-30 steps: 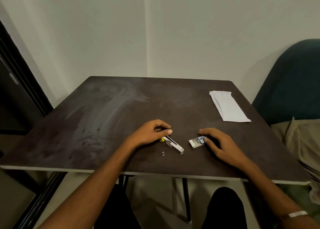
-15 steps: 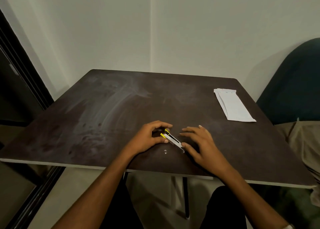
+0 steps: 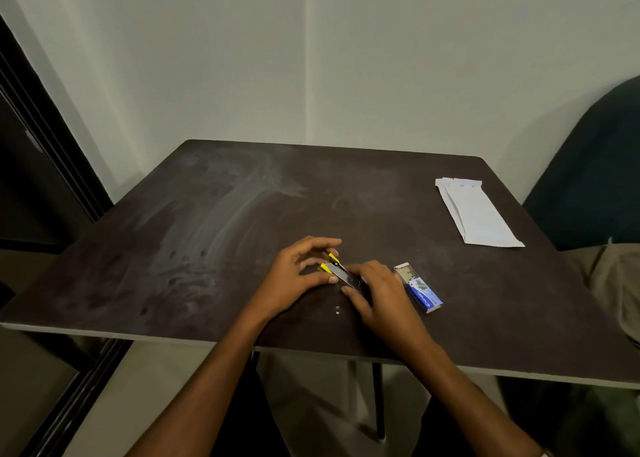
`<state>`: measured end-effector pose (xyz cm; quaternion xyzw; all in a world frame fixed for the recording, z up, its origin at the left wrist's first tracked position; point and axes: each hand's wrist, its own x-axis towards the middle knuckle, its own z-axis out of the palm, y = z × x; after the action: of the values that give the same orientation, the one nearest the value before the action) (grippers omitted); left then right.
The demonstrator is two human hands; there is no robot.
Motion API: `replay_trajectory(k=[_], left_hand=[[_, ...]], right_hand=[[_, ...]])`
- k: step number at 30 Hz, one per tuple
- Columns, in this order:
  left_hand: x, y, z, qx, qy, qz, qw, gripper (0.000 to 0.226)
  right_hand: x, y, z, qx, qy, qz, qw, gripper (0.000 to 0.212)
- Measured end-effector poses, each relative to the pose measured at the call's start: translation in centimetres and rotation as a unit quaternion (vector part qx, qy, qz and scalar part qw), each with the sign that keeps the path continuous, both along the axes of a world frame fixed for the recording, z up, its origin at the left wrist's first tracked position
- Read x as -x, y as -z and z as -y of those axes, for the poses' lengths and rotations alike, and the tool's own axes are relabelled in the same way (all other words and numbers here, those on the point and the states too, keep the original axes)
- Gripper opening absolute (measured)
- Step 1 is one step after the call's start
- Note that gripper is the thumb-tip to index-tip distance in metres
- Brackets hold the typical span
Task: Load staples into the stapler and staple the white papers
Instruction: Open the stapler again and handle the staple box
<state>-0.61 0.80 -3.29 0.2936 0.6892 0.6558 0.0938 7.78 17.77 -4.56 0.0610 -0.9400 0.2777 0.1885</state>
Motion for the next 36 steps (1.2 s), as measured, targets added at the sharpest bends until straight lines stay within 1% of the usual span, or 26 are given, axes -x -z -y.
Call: replay_trajectory(k=[2, 5, 7, 9, 13, 16, 19, 24, 26, 29, 32, 34, 36], left_hand=[[-0.2, -0.1, 0.3, -0.026, -0.004, 0.028, 0.999, 0.059], [-0.5, -0.1, 0.6, -0.061, -0.015, 0.07, 0.996, 0.06], [-0.6, -0.1, 0.6, -0.067, -0.036, 0.091, 0.993, 0.056], [-0.7, 0.1, 0.6, -0.063, -0.064, 0.101, 0.991, 0.05], [-0.7, 0.9, 0.0, -0.043, -0.124, 0.107, 0.986, 0.041], [-0.4, 1.5, -0.1, -0.013, -0.158, 0.101, 0.982, 0.038], [0.0, 1.8, -0.2, 0.019, -0.187, 0.085, 0.979, 0.038], [-0.2, 1.8, -0.7, 0.082, -0.289, 0.058, 0.952, 0.038], [-0.2, 1.5, -0.6, 0.103, -0.285, 0.069, 0.951, 0.035], [0.2, 0.6, -0.5, 0.114, -0.252, 0.098, 0.956, 0.032], [0.6, 0.1, -0.5, 0.143, -0.24, 0.09, 0.956, 0.029], [0.9, -0.1, -0.4, 0.16, -0.237, 0.08, 0.955, 0.029], [1.2, -0.2, -0.2, 0.173, -0.234, 0.069, 0.954, 0.029]], right_hand=[[0.2, -0.2, 0.5, 0.021, -0.002, -0.002, 1.0, 0.022], [0.3, -0.7, 1.3, 0.088, -0.02, 0.0, 0.996, 0.021], [0.5, -0.9, 1.9, 0.121, -0.021, 0.0, 0.992, 0.02], [0.8, -0.9, 2.4, 0.133, -0.006, -0.004, 0.991, 0.019], [1.3, -0.6, 3.5, 0.173, 0.041, 0.009, 0.984, 0.019], [1.6, -0.3, 4.4, 0.173, 0.083, 0.01, 0.981, 0.013], [2.0, -0.3, 5.0, 0.17, 0.116, 0.024, 0.978, 0.013], [2.2, -0.4, 6.5, 0.161, 0.161, 0.023, 0.973, 0.019], [2.2, -0.3, 7.0, 0.149, 0.171, 0.023, 0.974, 0.02], [2.2, -0.2, 7.7, 0.122, 0.181, 0.033, 0.975, 0.019], [2.0, -0.4, 8.3, 0.093, 0.183, 0.035, 0.978, 0.02], [1.7, -0.4, 8.3, 0.087, 0.159, 0.049, 0.982, 0.023], [1.4, -0.4, 7.7, 0.111, 0.12, 0.053, 0.985, 0.023]])
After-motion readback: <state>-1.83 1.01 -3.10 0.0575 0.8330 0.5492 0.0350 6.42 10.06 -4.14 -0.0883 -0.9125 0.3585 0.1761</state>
